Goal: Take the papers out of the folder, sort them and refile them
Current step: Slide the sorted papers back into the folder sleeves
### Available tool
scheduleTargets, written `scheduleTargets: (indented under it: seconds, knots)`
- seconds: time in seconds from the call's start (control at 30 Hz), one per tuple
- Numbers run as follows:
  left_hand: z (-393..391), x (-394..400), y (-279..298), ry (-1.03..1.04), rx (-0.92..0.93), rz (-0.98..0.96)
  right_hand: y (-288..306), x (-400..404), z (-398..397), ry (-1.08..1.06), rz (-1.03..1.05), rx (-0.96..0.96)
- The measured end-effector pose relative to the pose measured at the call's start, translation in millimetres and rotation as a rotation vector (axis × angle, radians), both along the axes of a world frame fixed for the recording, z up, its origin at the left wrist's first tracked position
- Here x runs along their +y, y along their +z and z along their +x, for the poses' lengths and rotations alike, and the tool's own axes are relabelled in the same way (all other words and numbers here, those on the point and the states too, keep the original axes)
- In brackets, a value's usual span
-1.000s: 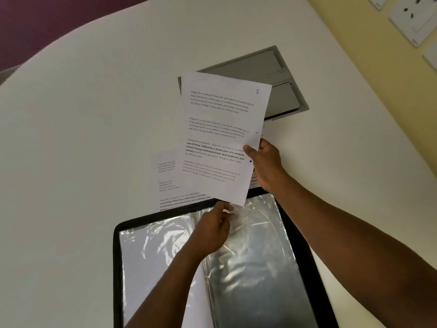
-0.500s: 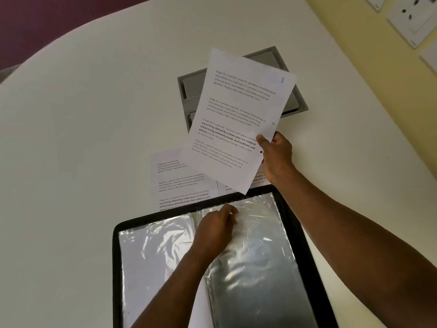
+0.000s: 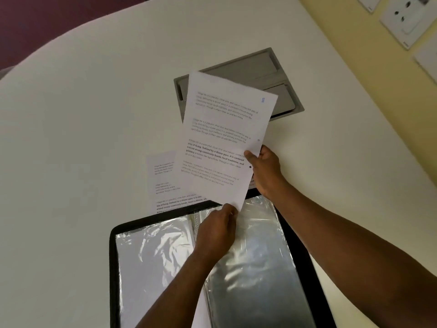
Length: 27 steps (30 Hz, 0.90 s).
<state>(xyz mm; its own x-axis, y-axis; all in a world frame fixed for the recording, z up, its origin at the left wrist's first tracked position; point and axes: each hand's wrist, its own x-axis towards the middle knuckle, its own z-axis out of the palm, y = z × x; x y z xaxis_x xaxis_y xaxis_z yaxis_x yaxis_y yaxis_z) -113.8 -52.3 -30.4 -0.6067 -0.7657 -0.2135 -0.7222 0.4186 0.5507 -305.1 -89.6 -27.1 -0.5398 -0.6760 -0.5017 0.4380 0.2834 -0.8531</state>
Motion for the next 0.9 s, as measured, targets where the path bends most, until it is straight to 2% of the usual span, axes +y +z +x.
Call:
scheduleTargets:
  seconds: [0.13, 0.37, 0.63, 0.9]
  knots:
    - [3, -2, -2, 0.002, 0.01, 0.039, -1, 13, -8, 0.143, 0.049, 0.097]
    - [3, -9, -1, 0.022, 0.002, 0.022, 2, 18, -43, 0.241, 0.039, 0.133]
    - [24, -30, -4, -0.066, -0.245, 0.062, 5, 13, -54, 0.31, 0.019, 0.076]
    - [26, -38, -10, 0.015, -0.099, 0.126, -1, 0, -41, 0.39, 0.028, 0.007]
